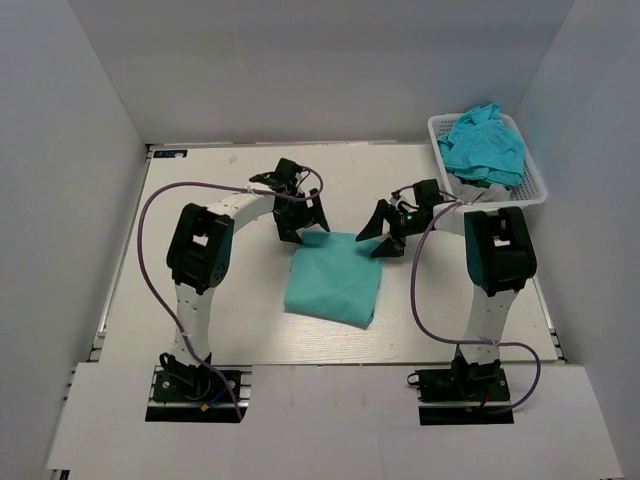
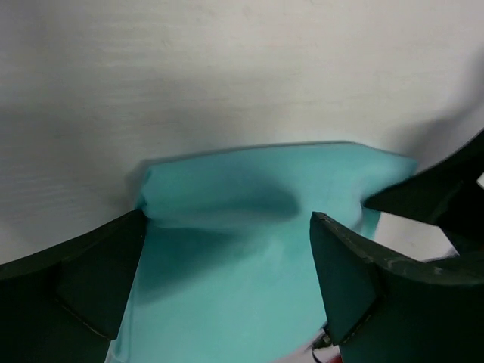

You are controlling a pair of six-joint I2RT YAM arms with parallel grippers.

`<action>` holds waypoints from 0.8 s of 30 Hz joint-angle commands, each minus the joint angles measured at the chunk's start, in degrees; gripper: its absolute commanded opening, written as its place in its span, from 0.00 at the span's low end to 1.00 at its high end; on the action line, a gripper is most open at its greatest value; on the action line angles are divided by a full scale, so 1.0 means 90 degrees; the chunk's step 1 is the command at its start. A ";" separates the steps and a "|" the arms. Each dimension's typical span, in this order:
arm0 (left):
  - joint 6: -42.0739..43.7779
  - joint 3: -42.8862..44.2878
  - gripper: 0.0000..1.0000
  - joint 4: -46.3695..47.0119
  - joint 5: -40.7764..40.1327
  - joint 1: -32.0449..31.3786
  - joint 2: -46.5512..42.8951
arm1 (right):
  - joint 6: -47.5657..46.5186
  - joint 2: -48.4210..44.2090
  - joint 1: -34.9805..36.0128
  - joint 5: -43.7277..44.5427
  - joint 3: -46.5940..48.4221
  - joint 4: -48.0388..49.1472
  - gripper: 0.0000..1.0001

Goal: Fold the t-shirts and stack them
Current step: Put the neatly folded tshirt into the corner of the board with the left arm

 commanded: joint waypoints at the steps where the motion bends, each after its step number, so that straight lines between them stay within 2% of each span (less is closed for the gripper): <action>1: 0.0017 -0.0072 1.00 0.0107 -0.0187 -0.0009 0.0073 | 0.0052 0.0299 -0.0079 -0.0460 -0.0167 0.0903 0.90; 4: 0.0017 -0.0072 1.00 0.0019 -0.0187 0.0059 0.0161 | -0.0026 0.0553 -0.0109 -0.0520 -0.0284 0.1040 0.90; 7: 0.0153 -0.0130 1.00 -0.0040 -0.0264 0.0118 -0.0082 | -0.0240 0.0486 -0.0158 -0.0403 -0.0138 0.0652 0.90; 9: 0.0319 0.0141 1.00 -0.0117 -0.0527 0.0118 -0.0258 | -0.0571 0.0058 -0.0139 -0.0266 0.0154 0.0416 0.90; 10: 0.0388 0.0269 1.00 -0.0302 -0.0799 0.0118 -0.0336 | -0.0631 -0.0244 -0.0109 0.0170 0.0377 -0.0010 0.90; 14: 0.0573 0.0680 1.00 -0.0664 -0.1563 -0.0009 -0.0853 | -0.1137 -0.1154 -0.0041 0.0896 0.0789 -0.0843 0.90; 20: 0.0632 -0.0273 1.00 -0.0773 -0.2120 -0.0009 -0.1898 | -0.1558 -0.2306 0.0164 0.1500 0.0527 -0.1947 0.90; 24: 0.0847 -0.1261 1.00 -0.0217 -0.1537 -0.0126 -0.2192 | -0.1491 -0.3244 0.0223 0.1843 -0.0166 -0.1997 0.90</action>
